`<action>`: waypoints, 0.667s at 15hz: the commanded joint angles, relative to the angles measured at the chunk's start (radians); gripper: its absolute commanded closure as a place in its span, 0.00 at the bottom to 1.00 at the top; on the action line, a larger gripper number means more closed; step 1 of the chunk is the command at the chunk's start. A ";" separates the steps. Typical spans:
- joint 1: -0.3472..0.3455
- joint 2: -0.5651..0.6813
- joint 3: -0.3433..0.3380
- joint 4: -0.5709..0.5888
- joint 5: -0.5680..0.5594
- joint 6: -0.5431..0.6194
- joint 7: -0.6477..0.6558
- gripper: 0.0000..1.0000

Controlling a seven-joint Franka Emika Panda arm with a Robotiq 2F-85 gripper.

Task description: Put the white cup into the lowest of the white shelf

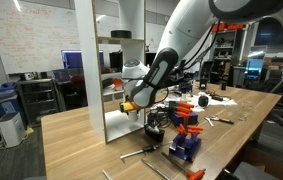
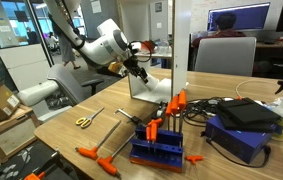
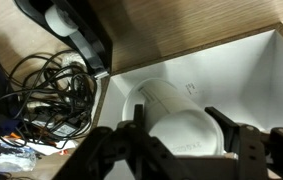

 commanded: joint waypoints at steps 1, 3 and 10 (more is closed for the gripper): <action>0.085 0.082 -0.106 -0.007 -0.134 0.121 0.178 0.69; 0.113 0.142 -0.143 0.015 -0.177 0.162 0.245 0.69; 0.168 0.288 -0.220 0.128 -0.195 0.193 0.317 0.69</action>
